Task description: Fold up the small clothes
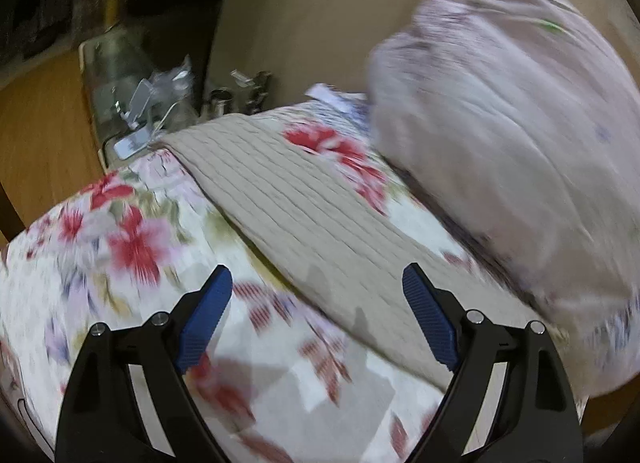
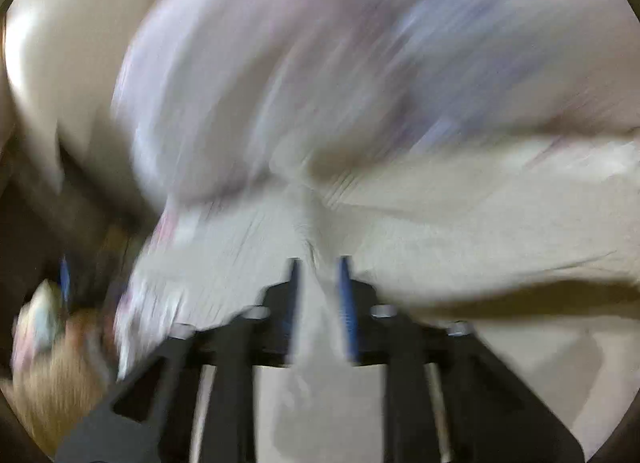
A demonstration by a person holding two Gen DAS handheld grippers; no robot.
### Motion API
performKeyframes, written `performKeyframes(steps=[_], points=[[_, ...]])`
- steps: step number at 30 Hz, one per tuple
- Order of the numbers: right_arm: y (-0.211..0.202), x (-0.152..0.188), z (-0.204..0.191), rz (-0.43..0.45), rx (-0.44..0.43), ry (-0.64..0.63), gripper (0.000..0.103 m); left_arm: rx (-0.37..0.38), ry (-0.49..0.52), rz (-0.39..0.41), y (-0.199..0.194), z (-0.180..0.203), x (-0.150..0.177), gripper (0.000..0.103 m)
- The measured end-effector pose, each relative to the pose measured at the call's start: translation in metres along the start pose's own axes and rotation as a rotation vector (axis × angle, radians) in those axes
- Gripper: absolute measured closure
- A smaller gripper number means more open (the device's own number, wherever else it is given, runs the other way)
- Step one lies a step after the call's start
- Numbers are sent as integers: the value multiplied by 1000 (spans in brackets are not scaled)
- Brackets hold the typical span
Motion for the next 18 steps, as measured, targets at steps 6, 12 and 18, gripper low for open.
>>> performKeyframes(steps=[6, 12, 18], points=[[0, 28, -8, -62, 65, -13, 37, -19, -115, -47, 31, -30, -21, 27], [-37, 26, 56, -30, 219, 165, 35, -8, -259, -36, 43, -56, -43, 55], [-42, 39, 62, -41, 238, 142, 34, -15, -259, -36, 49, -61, -55, 96]])
Point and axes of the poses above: each gripper's, at about its wrist camera, not at the fingertips, and y roughly the way its jaws point, z to its right, x to its underside, the point moved 1 cm from there along y, roughly the way its jaws point, and after that the axes turned 7 degrees about z, right-handed, at the moved point
